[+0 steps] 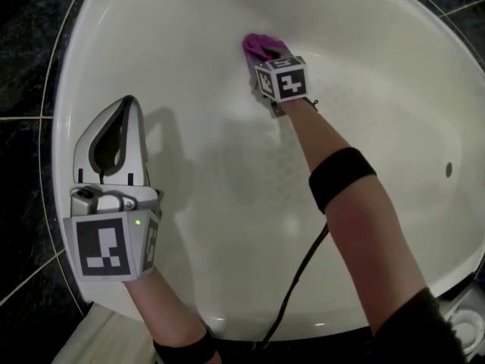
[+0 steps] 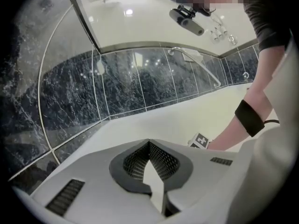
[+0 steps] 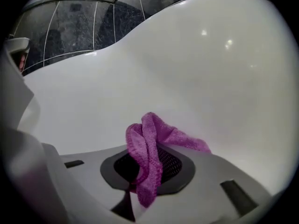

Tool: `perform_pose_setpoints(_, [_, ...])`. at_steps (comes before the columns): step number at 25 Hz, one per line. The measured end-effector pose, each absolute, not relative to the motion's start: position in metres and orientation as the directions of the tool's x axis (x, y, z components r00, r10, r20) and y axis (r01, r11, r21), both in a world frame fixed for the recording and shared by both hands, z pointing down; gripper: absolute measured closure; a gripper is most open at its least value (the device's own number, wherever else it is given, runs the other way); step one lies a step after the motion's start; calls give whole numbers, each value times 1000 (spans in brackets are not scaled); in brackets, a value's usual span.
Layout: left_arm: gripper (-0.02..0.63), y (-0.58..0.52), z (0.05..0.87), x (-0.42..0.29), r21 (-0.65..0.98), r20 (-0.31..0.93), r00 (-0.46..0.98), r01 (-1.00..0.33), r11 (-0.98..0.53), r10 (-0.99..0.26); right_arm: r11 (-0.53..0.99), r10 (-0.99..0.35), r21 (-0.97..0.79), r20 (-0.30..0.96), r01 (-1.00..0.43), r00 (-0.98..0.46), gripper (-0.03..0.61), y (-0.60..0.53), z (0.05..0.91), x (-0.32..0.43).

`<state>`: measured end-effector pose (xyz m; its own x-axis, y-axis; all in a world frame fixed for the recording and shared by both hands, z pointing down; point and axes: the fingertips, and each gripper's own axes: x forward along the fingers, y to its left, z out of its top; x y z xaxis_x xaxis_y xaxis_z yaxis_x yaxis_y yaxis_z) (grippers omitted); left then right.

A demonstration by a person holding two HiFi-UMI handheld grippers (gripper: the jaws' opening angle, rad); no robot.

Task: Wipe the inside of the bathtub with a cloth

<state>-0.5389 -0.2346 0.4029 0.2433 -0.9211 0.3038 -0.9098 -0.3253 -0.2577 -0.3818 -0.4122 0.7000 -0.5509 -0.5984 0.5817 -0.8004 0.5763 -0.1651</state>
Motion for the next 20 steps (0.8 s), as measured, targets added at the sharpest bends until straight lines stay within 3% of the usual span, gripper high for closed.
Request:
perform_pose_setpoints(4, [614, -235, 404, -538, -267, 307, 243, -906, -328, -920, 748, -430, -203, 577, -632, -694, 489, -356, 693, -435])
perform_pose_setpoints(10, [614, -237, 403, -530, -290, 305, 257, -892, -346, -917, 846, -186, -331, 551, -418, -814, 489, -262, 700, -469])
perform_pose_setpoints(20, [614, -237, 403, -529, -254, 301, 273, -901, -353, -914, 894, 286, -448, 593, -14, -753, 489, -88, 707, -485])
